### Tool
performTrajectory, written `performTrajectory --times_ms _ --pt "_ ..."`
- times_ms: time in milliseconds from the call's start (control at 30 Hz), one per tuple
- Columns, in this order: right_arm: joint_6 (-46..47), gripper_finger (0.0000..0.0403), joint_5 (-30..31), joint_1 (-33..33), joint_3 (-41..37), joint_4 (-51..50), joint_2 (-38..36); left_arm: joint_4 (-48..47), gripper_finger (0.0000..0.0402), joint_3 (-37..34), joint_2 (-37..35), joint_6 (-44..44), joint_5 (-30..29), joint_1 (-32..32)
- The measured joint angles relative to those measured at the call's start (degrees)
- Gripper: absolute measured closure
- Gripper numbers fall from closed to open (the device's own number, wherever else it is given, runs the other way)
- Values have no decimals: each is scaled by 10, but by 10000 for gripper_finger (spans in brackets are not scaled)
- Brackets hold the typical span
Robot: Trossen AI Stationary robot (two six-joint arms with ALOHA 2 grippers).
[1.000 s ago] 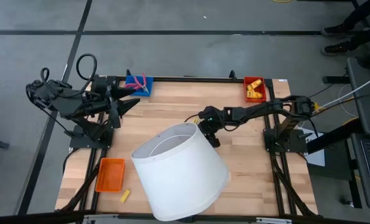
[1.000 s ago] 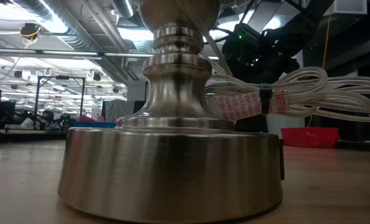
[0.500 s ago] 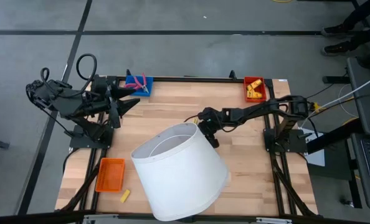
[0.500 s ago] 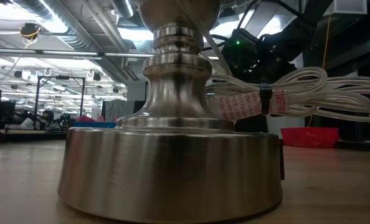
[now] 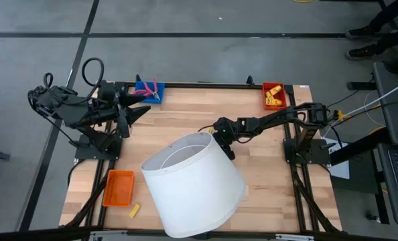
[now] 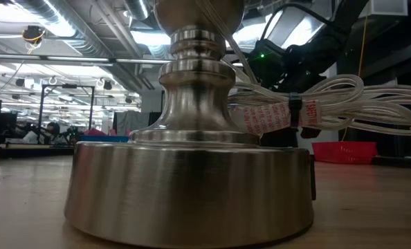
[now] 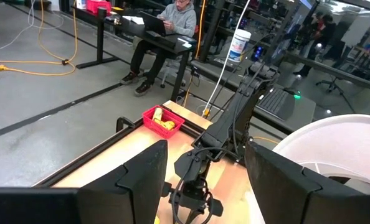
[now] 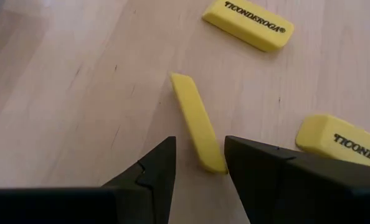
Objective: Pick & Place School Supplies
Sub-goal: Put the yellow eraser into the orange basket
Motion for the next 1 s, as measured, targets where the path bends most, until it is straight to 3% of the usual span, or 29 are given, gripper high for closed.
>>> performTrajectory --times_ms 133,367,700,1000 --pt "6 285 38 0 0 1 0 0 190 0 0 0 0 0" --pt "64 381 76 0 0 3 -1 0 190 0 0 4 5 0" --pt "150 382 93 14 0 -6 -14 0 190 0 0 14 5 0" --pt "236 382 164 15 0 -43 -126 -1 190 0 0 41 -6 0"
